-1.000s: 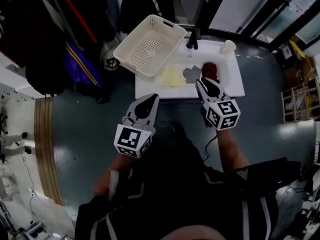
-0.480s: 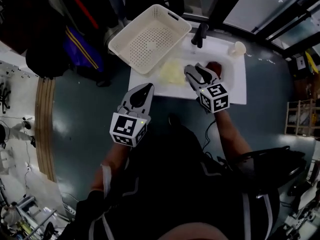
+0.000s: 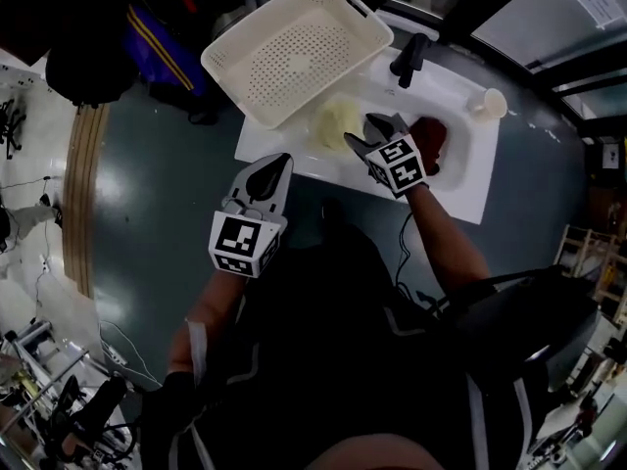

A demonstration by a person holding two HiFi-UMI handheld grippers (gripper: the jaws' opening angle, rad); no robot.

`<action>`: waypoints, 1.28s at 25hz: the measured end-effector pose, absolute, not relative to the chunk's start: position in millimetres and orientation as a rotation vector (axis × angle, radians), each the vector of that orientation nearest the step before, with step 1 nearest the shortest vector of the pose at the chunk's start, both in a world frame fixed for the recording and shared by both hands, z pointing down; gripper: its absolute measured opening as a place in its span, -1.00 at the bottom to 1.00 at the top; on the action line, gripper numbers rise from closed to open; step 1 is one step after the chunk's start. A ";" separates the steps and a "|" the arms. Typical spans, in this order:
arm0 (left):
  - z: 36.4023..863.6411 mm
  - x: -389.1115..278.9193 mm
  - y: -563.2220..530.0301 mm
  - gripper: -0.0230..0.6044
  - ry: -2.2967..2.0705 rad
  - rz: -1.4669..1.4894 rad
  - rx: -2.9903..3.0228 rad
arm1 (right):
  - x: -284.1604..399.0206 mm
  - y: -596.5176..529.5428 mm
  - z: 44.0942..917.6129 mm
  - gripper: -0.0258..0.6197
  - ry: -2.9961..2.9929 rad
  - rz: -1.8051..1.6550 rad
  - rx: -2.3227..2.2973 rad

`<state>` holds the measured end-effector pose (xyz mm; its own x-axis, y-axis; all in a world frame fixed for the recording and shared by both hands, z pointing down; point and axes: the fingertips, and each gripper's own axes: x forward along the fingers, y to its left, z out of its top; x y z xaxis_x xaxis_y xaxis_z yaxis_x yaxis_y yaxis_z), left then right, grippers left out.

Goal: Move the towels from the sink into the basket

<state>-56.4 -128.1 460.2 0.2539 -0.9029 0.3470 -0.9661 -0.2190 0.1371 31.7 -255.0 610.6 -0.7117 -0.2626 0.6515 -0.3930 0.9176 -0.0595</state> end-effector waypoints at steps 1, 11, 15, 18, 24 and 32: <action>465.9 -54.9 -129.7 -0.92 -1.722 0.282 2.192 | 28.9 -258.3 620.4 -0.04 -2.389 0.254 0.442; 503.4 -55.4 -140.9 -0.92 -1.808 0.262 2.029 | 3.8 -274.4 715.8 0.04 -2.272 0.256 0.205; 512.8 -56.0 -135.9 -0.92 -1.820 0.275 1.990 | -9.6 -272.5 740.9 0.08 -2.247 0.246 0.138; 519.3 -53.3 -130.5 -0.92 -1.826 0.269 1.962 | -13.3 -273.2 761.0 0.09 -2.212 0.235 0.102; 524.8 -61.2 -117.2 -0.92 -1.869 0.275 1.895 | -17.2 -275.1 790.2 0.08 -2.163 0.245 0.091; 516.1 -64.2 -106.7 -0.92 -1.894 0.280 1.894 | -20.1 -265.9 788.3 -0.18 -2.129 0.228 0.067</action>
<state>-64.2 -106.7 516.1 0.0391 -0.8953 0.4437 -0.9854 0.0392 0.1659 -20.1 -265.9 788.3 -0.5389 0.0417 0.8413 -0.1374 0.9810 -0.1366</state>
